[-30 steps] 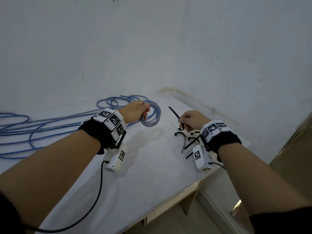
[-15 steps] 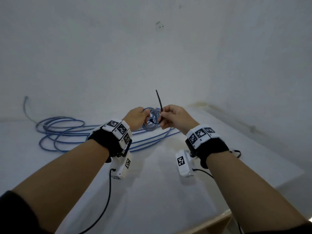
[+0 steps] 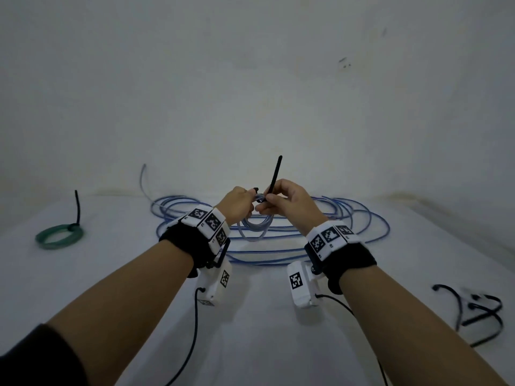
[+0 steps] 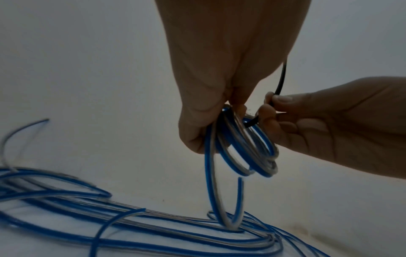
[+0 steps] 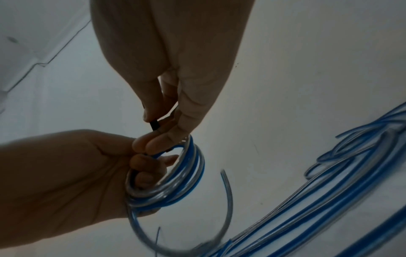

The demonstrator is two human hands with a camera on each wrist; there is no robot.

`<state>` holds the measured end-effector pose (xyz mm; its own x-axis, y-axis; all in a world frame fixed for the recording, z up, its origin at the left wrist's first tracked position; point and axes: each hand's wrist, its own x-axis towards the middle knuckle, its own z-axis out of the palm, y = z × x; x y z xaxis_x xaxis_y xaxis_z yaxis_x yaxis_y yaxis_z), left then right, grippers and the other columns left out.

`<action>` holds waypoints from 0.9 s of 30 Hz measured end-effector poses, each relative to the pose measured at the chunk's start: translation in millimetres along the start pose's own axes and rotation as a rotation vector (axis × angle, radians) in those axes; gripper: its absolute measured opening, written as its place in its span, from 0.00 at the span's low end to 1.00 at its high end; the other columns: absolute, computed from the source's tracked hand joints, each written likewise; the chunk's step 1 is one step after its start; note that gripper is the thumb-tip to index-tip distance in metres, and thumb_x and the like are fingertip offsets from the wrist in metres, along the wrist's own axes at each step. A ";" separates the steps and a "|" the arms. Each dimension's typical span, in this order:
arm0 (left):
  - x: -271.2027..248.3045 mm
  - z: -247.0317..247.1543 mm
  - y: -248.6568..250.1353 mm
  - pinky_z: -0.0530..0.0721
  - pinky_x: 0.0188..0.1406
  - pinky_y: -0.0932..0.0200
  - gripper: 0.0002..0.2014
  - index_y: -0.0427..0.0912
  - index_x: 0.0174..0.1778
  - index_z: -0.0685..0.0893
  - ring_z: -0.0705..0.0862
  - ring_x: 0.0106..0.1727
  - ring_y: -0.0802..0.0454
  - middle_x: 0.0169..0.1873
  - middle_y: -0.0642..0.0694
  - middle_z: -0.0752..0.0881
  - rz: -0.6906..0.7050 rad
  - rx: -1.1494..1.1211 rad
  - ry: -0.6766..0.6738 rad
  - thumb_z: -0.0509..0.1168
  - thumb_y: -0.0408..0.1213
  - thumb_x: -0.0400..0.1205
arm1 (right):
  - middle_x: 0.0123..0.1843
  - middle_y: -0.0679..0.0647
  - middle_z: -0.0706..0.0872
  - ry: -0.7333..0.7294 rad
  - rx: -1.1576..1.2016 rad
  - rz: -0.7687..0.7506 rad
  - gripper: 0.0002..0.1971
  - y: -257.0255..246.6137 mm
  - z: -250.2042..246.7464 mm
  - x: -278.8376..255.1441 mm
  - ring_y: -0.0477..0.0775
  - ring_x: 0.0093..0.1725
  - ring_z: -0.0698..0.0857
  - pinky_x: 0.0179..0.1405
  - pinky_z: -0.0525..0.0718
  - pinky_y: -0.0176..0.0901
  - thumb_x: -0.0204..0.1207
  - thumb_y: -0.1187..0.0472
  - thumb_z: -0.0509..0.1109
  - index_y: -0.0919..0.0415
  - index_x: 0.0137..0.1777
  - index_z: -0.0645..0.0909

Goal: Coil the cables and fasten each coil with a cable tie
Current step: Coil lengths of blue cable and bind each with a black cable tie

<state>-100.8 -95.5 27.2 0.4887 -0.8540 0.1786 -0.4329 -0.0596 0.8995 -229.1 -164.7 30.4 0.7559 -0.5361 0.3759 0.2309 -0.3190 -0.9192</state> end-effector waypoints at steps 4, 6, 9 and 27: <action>-1.0 -18.6 -11.4 0.65 0.30 0.55 0.20 0.41 0.25 0.68 0.67 0.23 0.48 0.15 0.50 0.71 -0.018 -0.017 0.030 0.51 0.34 0.85 | 0.41 0.58 0.80 -0.029 0.029 -0.009 0.07 2.8 20.5 7.6 0.53 0.38 0.90 0.42 0.89 0.41 0.80 0.77 0.59 0.66 0.46 0.74; -2.2 -24.5 -14.4 0.66 0.33 0.54 0.19 0.41 0.27 0.69 0.69 0.25 0.49 0.21 0.46 0.72 -0.009 0.027 0.046 0.51 0.35 0.85 | 0.41 0.58 0.80 -0.038 0.033 -0.013 0.07 3.2 27.4 9.9 0.52 0.37 0.90 0.42 0.89 0.40 0.80 0.77 0.59 0.67 0.47 0.73; -3.8 -32.5 -18.2 0.67 0.38 0.55 0.16 0.41 0.31 0.71 0.70 0.29 0.50 0.27 0.46 0.72 0.016 0.061 0.061 0.52 0.37 0.85 | 0.40 0.58 0.81 -0.055 0.040 -0.022 0.08 2.6 37.5 13.5 0.51 0.35 0.89 0.40 0.88 0.39 0.79 0.78 0.59 0.66 0.44 0.74; -9.8 -49.9 -16.9 0.70 0.20 0.76 0.08 0.36 0.44 0.70 0.73 0.26 0.60 0.31 0.46 0.74 0.069 -0.324 0.306 0.49 0.33 0.87 | 0.40 0.60 0.81 0.131 -0.130 0.551 0.10 30.9 36.4 16.8 0.55 0.31 0.84 0.29 0.86 0.43 0.80 0.69 0.64 0.72 0.58 0.74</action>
<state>-60.5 -60.4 30.2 0.6898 -0.6549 0.3089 -0.2366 0.1993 0.9509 -187.0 -155.1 4.0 0.6592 -0.7398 -0.1349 -0.2587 -0.0546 -0.9644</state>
